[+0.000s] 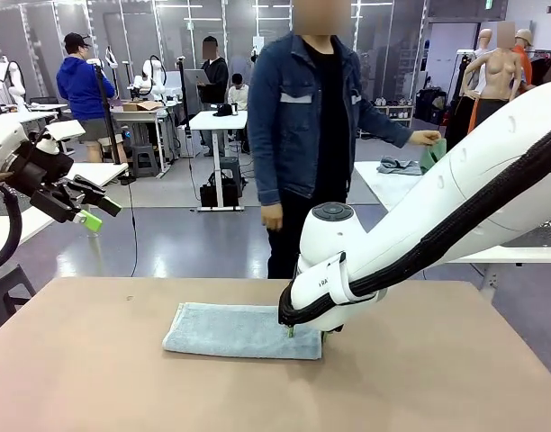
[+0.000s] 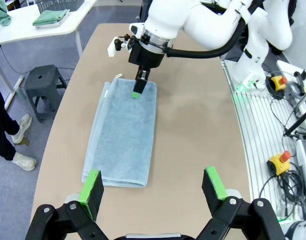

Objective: Fold the towels and place them in the basket.
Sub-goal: When a person lays out a Towel with hook on the table, fold it in half twice.

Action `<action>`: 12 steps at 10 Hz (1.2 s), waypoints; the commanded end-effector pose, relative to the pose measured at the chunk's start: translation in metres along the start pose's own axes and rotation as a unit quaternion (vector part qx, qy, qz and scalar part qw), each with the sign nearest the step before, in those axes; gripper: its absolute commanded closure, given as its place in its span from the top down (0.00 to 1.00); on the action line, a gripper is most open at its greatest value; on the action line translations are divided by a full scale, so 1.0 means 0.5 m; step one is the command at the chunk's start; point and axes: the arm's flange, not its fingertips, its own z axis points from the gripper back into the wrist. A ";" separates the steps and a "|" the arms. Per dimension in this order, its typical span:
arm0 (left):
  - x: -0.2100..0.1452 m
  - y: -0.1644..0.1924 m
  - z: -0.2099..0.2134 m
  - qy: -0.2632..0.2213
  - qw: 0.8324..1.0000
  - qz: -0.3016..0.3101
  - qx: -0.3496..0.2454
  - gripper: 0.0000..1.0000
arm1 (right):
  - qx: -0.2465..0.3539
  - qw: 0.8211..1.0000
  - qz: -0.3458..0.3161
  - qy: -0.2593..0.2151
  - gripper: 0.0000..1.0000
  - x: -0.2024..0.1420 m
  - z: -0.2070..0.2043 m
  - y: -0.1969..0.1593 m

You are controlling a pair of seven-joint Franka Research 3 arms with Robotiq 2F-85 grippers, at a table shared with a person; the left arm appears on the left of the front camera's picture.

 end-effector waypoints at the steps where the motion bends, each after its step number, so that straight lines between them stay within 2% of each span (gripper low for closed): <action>1: 0.000 -0.001 0.002 0.000 1.000 0.000 0.000 1.00 | -0.001 1.000 0.011 0.001 0.78 0.008 -0.006 0.017; 2: 0.000 -0.001 0.002 0.000 1.000 0.000 0.000 1.00 | -0.002 1.000 0.011 -0.004 0.58 0.007 -0.005 0.019; 3: 0.000 -0.001 0.002 0.000 1.000 0.000 0.000 1.00 | -0.004 1.000 0.009 -0.006 0.66 0.007 -0.005 0.020; 5: 0.000 -0.001 0.002 0.000 1.000 0.000 0.000 1.00 | -0.007 1.000 0.010 -0.007 0.66 0.006 -0.005 0.025; 6: 0.000 -0.001 0.002 0.000 1.000 0.000 0.000 1.00 | -0.007 1.000 0.011 -0.006 0.54 0.006 -0.005 0.027; 9: 0.000 -0.001 0.002 0.000 1.000 0.000 0.000 1.00 | -0.020 1.000 0.012 -0.003 0.54 0.009 -0.004 0.029; 10: 0.000 -0.001 0.002 0.000 1.000 0.000 0.000 1.00 | -0.027 1.000 0.012 -0.010 0.35 0.009 -0.005 0.029; 12: 0.000 -0.001 0.002 0.000 1.000 0.000 0.000 1.00 | -0.033 0.999 0.013 -0.005 0.35 0.009 -0.008 0.030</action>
